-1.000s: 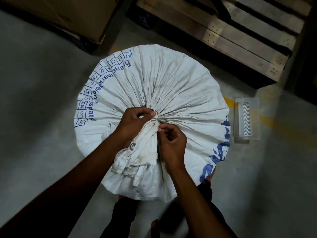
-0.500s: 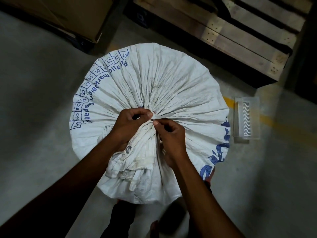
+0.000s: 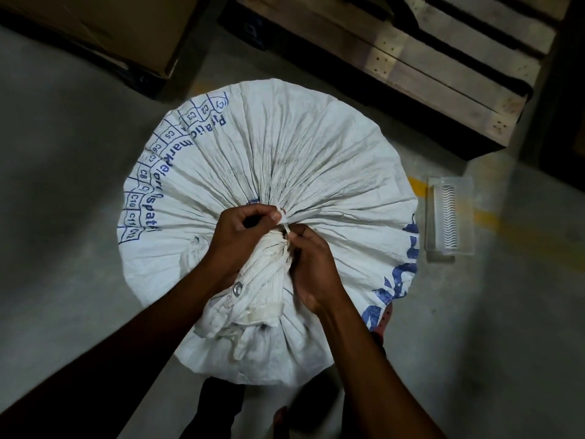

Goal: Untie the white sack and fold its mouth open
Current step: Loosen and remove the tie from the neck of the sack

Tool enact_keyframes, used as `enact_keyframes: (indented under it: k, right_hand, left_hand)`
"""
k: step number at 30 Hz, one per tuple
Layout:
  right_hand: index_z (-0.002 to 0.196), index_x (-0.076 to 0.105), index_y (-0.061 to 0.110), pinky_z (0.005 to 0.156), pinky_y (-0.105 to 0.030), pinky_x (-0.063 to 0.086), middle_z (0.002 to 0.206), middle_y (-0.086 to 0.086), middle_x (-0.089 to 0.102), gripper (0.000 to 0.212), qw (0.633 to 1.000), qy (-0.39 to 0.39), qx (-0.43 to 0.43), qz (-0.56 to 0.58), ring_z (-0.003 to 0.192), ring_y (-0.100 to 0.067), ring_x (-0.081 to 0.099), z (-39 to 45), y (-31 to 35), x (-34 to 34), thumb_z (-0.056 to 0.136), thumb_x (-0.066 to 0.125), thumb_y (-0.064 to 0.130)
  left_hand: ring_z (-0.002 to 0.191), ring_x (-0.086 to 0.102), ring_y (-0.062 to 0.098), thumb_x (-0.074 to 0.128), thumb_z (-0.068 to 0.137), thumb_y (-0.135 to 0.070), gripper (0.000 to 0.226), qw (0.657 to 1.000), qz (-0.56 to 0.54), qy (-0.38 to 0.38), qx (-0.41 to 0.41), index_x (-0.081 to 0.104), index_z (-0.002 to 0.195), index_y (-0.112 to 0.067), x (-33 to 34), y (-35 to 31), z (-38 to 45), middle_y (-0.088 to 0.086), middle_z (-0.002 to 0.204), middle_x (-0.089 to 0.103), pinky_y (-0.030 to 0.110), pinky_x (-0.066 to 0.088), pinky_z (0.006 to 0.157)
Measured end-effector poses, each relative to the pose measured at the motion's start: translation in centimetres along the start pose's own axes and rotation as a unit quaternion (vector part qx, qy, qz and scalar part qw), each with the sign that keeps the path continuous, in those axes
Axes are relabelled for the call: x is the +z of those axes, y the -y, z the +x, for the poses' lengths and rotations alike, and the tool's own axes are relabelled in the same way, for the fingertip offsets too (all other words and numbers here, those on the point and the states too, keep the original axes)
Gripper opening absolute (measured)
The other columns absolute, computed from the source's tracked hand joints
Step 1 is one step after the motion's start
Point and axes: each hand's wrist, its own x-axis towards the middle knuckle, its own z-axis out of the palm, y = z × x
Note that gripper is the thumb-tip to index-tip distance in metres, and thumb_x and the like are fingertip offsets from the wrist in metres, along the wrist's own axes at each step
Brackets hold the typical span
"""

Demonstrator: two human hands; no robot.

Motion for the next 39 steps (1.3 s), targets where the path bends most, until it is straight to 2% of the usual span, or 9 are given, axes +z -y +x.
enact_keyframes:
  k: [7, 13, 18, 21, 24, 27, 30, 36, 39]
  right_hand:
    - [0.089, 0.077, 0.010, 0.087, -0.032, 0.057, 0.093, -0.010, 0.077, 0.021, 1.000, 0.003, 0.006, -0.007, 0.089, -0.022, 0.071, 0.2, 0.2, 0.2, 0.097, 0.061, -0.002]
    - [0.076, 0.074, 0.005, 0.119, -0.050, 0.039, 0.101, -0.021, 0.068, 0.014, 0.991, 0.059, 0.045, 0.114, 0.109, -0.035, 0.063, 0.4, 0.2, -0.5, 0.075, 0.059, 0.006]
    - [0.081, 0.076, 0.002, 0.092, -0.035, 0.050, 0.082, -0.013, 0.072, 0.029, 0.982, 0.034, 0.041, 0.180, 0.082, -0.023, 0.071, 0.0, 0.2, -0.8, 0.079, 0.047, 0.000]
    - [0.075, 0.061, 0.003, 0.092, -0.035, 0.045, 0.079, -0.014, 0.051, 0.021, 0.981, 0.027, 0.023, 0.191, 0.080, -0.026, 0.055, 0.4, -0.4, -1.6, 0.058, 0.072, 0.008]
    - [0.070, 0.060, 0.007, 0.083, -0.036, 0.046, 0.077, -0.012, 0.057, 0.008, 0.993, 0.015, 0.021, 0.114, 0.079, -0.024, 0.055, 0.2, -0.2, -1.8, 0.073, 0.067, 0.009]
    - [0.089, 0.073, 0.012, 0.076, -0.034, 0.052, 0.086, -0.007, 0.071, 0.010, 0.999, -0.008, -0.008, -0.039, 0.080, -0.019, 0.066, -0.2, 0.7, -1.5, 0.096, 0.067, 0.010]
    - [0.090, 0.077, 0.011, 0.064, -0.026, 0.055, 0.081, -0.005, 0.075, 0.012, 0.988, -0.006, -0.063, -0.143, 0.071, -0.013, 0.068, -0.3, 1.7, -1.5, 0.094, 0.071, 0.002]
    - [0.087, 0.075, 0.007, 0.072, -0.034, 0.055, 0.080, -0.004, 0.076, 0.009, 0.885, -0.094, -0.222, -0.398, 0.075, -0.015, 0.071, 1.0, 0.9, -0.4, 0.093, 0.070, 0.012]
    - [0.087, 0.068, 0.008, 0.071, -0.032, 0.052, 0.076, -0.001, 0.070, 0.012, 0.867, -0.170, -0.239, -0.402, 0.069, -0.011, 0.066, 1.4, -0.6, -0.8, 0.097, 0.063, 0.007]
  left_hand:
    - [0.088, 0.073, 0.010, 0.073, 0.094, -0.011, 0.010, 0.996, 0.064, 0.044, 0.031, 0.080, 0.099, -0.004, -1.0, -0.1, 0.0, 0.007, 0.094, 0.080, 0.025, 0.057, 0.086]
    - [0.086, 0.071, 0.010, 0.074, 0.092, -0.004, 0.004, 0.989, 0.104, 0.042, 0.101, 0.077, 0.089, -0.004, 0.6, 0.6, -1.0, 0.010, 0.092, 0.074, 0.020, 0.053, 0.084]
    - [0.085, 0.071, 0.004, 0.075, 0.091, -0.005, 0.007, 0.986, 0.112, 0.035, 0.114, 0.077, 0.088, -0.010, 0.7, 0.7, -1.2, 0.002, 0.089, 0.074, 0.017, 0.052, 0.082]
    - [0.082, 0.069, -0.002, 0.075, 0.091, -0.005, 0.015, 0.987, 0.114, 0.033, 0.110, 0.076, 0.085, -0.018, 0.6, 0.5, -1.2, -0.011, 0.083, 0.075, 0.012, 0.050, 0.080]
    - [0.079, 0.067, -0.003, 0.073, 0.093, -0.006, 0.015, 0.990, 0.101, 0.013, 0.096, 0.075, 0.084, -0.018, 0.4, 0.5, -1.0, -0.015, 0.080, 0.074, 0.012, 0.049, 0.079]
    - [0.085, 0.070, 0.004, 0.072, 0.095, -0.009, 0.006, 0.991, 0.098, 0.024, 0.091, 0.077, 0.092, -0.008, -0.4, 0.2, -0.6, -0.003, 0.091, 0.078, 0.018, 0.053, 0.083]
    - [0.095, 0.074, 0.010, 0.073, 0.094, -0.008, 0.009, 0.989, 0.104, 0.042, 0.094, 0.079, 0.100, -0.008, -1.1, 0.0, -0.4, 0.003, 0.102, 0.081, 0.023, 0.056, 0.091]
    - [0.076, 0.068, 0.002, 0.074, 0.093, -0.007, 0.012, 0.993, 0.086, -0.005, 0.076, 0.076, 0.089, -0.018, -0.9, 0.4, 0.0, -0.009, 0.077, 0.075, 0.016, 0.053, 0.076]
    - [0.072, 0.067, 0.005, 0.070, 0.097, -0.011, 0.005, 0.996, 0.052, -0.044, 0.058, 0.073, 0.093, -0.011, -1.1, 0.4, 0.6, 0.001, 0.078, 0.074, 0.020, 0.053, 0.076]
